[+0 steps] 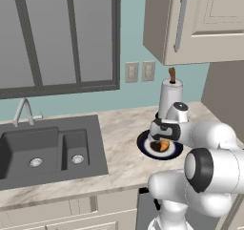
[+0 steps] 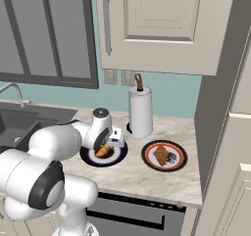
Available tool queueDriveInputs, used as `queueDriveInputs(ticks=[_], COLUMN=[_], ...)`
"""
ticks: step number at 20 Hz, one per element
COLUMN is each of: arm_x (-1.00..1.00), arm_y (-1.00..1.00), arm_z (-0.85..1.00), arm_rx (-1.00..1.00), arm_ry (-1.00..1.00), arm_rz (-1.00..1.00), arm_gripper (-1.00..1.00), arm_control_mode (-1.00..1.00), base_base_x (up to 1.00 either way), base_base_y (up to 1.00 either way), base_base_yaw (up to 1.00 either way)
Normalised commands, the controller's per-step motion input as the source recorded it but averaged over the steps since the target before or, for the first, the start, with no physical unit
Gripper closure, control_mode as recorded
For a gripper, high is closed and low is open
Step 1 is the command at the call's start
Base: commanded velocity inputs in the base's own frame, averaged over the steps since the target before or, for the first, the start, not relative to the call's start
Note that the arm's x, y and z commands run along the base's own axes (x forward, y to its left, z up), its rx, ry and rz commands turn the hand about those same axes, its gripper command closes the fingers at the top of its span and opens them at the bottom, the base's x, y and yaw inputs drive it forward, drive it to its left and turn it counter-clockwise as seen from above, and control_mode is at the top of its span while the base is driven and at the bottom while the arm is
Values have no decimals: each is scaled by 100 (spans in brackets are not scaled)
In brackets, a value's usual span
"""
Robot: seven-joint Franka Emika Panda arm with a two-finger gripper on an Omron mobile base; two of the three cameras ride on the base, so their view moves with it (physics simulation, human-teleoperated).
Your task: Place the pastries on the plates.
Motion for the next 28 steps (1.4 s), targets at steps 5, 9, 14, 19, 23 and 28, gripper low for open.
queueDriveInputs(ticks=[5,9,14,19,23,28], arm_x=[0,0,-12,-61,-72,-75], arm_y=[6,6,5,0,1,3], arm_z=[0,23,53,65,68,56], arm_rx=[0,-3,-3,0,0,0], arm_ry=[0,0,-4,-9,-8,-4], arm_rz=[0,-2,-4,-6,-7,-7], arm_gripper=[-100,-100,-100,-100,-100,-100], arm_control_mode=[-100,-100,-100,-100,-100,-100], base_base_x=[0,0,0,0,0,0], base_base_y=[0,0,0,0,0,0], base_base_yaw=[0,0,0,0,0,0])
